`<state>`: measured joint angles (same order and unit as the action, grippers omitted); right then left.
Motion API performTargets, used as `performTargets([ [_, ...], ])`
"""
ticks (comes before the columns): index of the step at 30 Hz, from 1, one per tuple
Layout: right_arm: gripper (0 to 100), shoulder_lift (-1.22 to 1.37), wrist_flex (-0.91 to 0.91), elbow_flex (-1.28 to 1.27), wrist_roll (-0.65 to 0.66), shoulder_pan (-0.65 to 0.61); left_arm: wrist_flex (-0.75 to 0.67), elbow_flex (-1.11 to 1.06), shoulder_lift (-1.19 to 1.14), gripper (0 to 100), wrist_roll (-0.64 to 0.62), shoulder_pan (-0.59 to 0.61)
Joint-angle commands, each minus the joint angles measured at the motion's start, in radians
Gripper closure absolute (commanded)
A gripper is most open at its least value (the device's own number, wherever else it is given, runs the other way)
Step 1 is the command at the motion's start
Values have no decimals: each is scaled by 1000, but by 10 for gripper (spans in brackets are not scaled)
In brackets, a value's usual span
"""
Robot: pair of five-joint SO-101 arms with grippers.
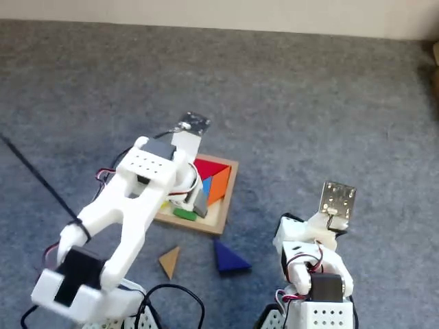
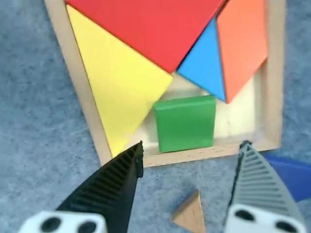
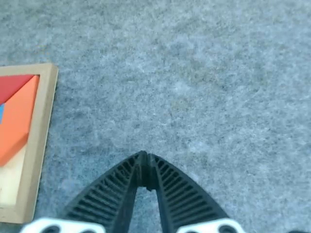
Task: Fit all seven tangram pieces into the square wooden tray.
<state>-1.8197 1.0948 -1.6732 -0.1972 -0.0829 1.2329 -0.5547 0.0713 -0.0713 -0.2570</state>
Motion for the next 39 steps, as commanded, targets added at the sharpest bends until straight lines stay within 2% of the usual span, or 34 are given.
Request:
performTargets([
  [1,990,-18,-22,-120,14,12,-12,38,-91,702,-12,-33],
  [7,990,-18,-22,-120,14,12,-14,128,-259,704,-51,-30],
  [13,990,-18,-22,-120,14,12,-21,143,-271,798,-46,-33],
  [28,990,-18,-22,-120,14,12,-26,199,-268,853,224,-33],
  [34,990,-18,-22,-120,14,12,121,311,-268,853,316,-31],
  [39,990,-18,-22,-120,14,12,189,377,-272,853,334,-31],
])
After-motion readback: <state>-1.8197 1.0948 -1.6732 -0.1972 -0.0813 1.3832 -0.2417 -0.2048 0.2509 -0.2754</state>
